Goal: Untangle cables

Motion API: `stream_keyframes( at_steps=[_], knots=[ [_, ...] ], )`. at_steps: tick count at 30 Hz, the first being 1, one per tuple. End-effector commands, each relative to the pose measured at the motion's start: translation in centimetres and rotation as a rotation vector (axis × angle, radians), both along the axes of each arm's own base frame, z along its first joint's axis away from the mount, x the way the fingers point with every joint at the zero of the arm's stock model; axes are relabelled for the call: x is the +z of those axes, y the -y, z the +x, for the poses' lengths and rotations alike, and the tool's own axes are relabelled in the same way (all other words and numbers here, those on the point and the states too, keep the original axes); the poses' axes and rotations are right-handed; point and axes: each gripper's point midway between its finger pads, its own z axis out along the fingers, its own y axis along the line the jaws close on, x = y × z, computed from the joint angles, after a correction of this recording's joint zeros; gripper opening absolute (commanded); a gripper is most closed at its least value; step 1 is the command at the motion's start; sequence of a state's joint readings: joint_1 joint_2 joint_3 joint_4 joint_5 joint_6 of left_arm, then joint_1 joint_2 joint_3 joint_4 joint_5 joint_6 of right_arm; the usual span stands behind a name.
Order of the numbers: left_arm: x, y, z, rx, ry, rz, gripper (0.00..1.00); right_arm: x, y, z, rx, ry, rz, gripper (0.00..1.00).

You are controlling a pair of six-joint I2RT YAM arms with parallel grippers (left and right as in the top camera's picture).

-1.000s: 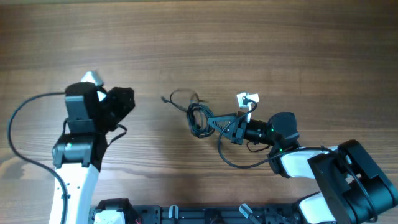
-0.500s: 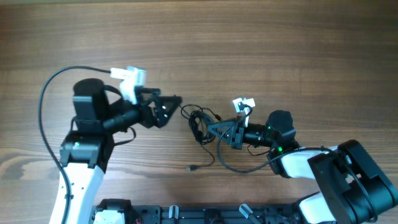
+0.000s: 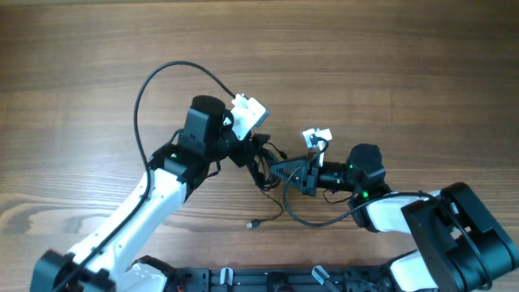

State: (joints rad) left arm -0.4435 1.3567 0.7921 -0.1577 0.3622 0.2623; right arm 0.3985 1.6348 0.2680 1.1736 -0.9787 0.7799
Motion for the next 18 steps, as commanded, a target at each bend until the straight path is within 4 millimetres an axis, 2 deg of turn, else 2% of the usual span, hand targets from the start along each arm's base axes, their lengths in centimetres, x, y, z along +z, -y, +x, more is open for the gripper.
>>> stream_keyframes(
  at_steps=[1,3,5,7,9,10,13,16,17,18],
  knots=[
    [-1.6,-0.2,0.9,0.011,-0.001,0.052,0.04,-0.2,0.0,-0.3,0.024,0.014,-0.001,0.04],
    [-1.9,-0.9,1.3,0.051,0.004,0.084,0.04,-0.2,0.0,-0.3,0.024,0.013,-0.001,0.04],
    [-1.4,-3.7,3.3,0.222,0.065,0.166,0.04,-0.4,0.0,-0.4,0.023,0.002,-0.006,0.04],
    [0.1,-8.5,5.5,0.546,0.115,0.204,0.04,-0.6,0.0,-0.4,0.023,-0.01,-0.011,0.04],
    [1.6,-14.4,6.2,0.904,0.134,0.179,0.04,-0.6,0.1,-0.2,0.014,-0.009,-0.013,0.04],
    [1.7,-17.7,5.8,1.098,0.114,0.147,0.04,-0.6,0.1,-0.1,0.008,-0.009,-0.014,0.04],
    [0.1,-22.9,4.1,1.365,-0.002,0.081,0.04,-0.6,0.1,-0.1,0.008,-0.009,-0.014,0.04],
    [-2.0,-25.8,2.0,1.492,-0.141,0.057,0.04,-0.7,0.1,0.0,-0.003,-0.008,-0.016,0.04],
    [-2.5,-26.3,1.5,1.514,-0.183,0.048,0.04,-0.7,0.1,0.1,-0.008,-0.007,-0.018,0.04],
    [-2.8,-26.4,1.3,1.509,-0.215,0.031,0.08,-0.7,0.2,0.2,-0.014,-0.007,-0.019,0.04]
  ],
)
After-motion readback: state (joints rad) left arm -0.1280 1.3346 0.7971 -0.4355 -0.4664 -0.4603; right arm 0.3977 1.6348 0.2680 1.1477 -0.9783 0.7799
